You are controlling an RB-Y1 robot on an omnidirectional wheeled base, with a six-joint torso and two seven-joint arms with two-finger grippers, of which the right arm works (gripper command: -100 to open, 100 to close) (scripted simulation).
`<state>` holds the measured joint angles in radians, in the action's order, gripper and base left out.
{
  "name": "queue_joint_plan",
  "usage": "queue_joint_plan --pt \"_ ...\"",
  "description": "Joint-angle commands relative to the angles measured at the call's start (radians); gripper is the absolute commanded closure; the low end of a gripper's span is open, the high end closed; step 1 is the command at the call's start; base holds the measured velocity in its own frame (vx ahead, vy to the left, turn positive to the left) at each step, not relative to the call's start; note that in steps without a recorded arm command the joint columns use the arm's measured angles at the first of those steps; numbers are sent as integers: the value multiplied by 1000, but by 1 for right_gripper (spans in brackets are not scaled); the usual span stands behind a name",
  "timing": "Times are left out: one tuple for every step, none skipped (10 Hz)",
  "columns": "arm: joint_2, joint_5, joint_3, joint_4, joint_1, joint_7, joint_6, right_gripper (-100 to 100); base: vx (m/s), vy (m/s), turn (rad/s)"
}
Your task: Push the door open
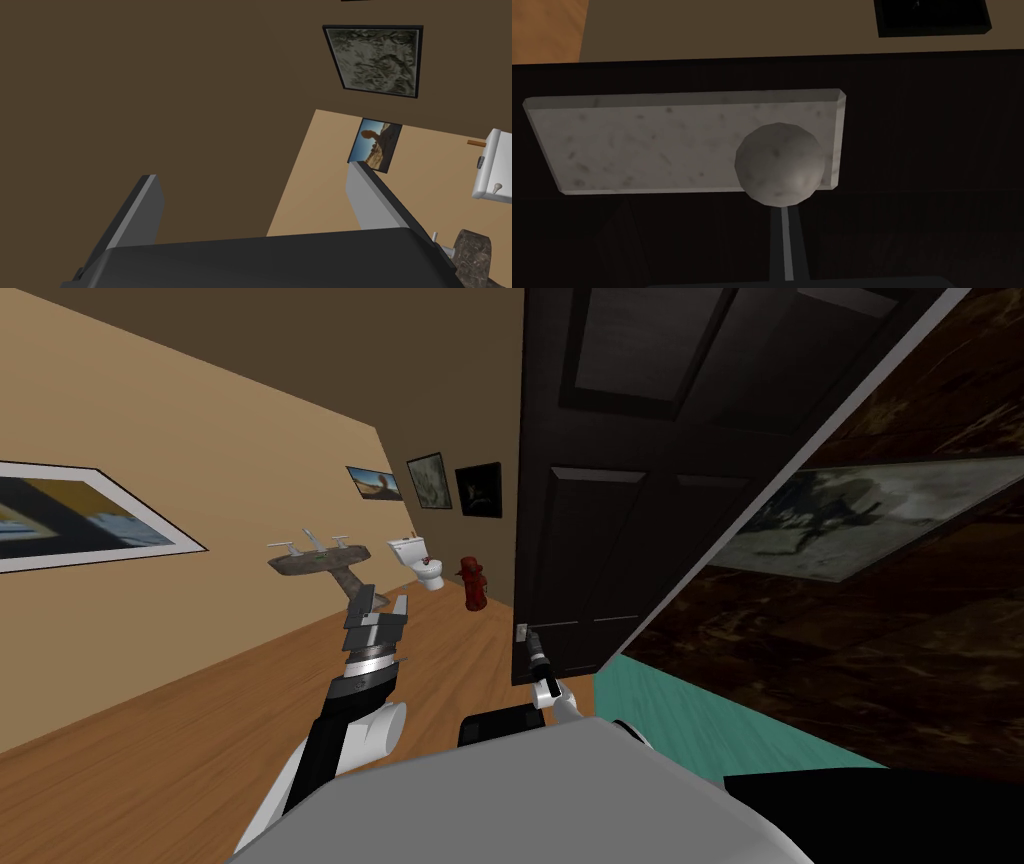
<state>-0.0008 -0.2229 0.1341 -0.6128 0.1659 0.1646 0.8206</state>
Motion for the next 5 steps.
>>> queue_joint_plan --pt "1 0 1 0 0 0 0 100 -8 -12 6" --pt "1 0 1 0 0 0 0 100 0 0 0" --pt "1 0 1 0 0 0 0 100 0 0 0" --pt "-27 -12 22 -15 -11 12 -6 -100 -66 -36 -220" --pt "-24 -24 40 -29 -21 23 -11 -100 -189 -42 -271"
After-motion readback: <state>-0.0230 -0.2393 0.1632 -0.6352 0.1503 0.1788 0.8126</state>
